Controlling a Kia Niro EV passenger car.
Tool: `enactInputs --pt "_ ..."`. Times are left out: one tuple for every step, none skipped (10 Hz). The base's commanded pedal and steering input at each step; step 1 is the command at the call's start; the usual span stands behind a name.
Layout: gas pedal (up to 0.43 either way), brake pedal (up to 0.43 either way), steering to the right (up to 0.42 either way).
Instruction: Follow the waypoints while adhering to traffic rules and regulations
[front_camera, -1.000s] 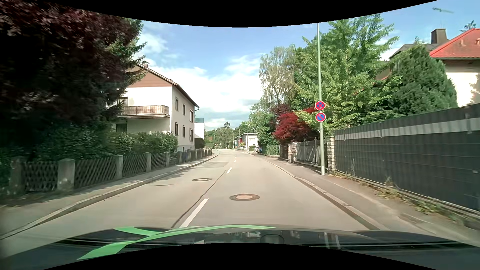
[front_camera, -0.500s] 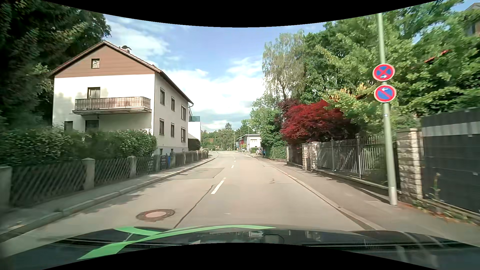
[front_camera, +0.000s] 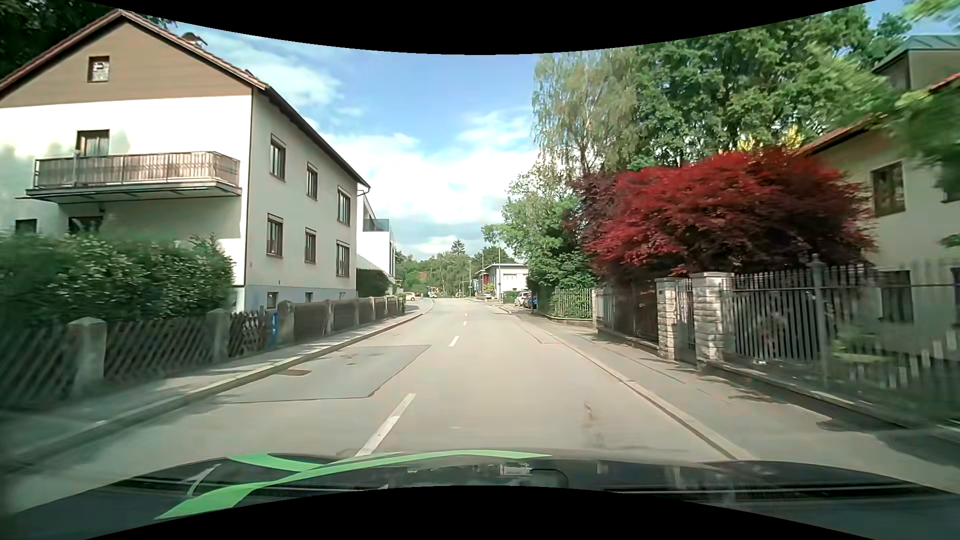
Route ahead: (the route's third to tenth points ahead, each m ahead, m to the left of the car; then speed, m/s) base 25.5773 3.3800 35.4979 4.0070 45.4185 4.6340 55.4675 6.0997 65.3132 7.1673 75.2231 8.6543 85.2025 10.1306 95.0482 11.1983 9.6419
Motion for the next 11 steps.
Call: enactInputs --pt "0.098 0.000 -0.008" --pt "0.098 0.000 -0.008" --pt "0.098 0.000 -0.008" --pt "0.098 0.000 -0.008" --pt "0.110 0.000 -0.010" --pt "0.110 0.000 -0.011" --pt "0.110 0.000 -0.013" --pt "0.110 0.000 -0.015" --pt "0.110 0.000 -0.017" --pt "0.110 0.000 -0.018" --pt "0.110 0.000 -0.019"
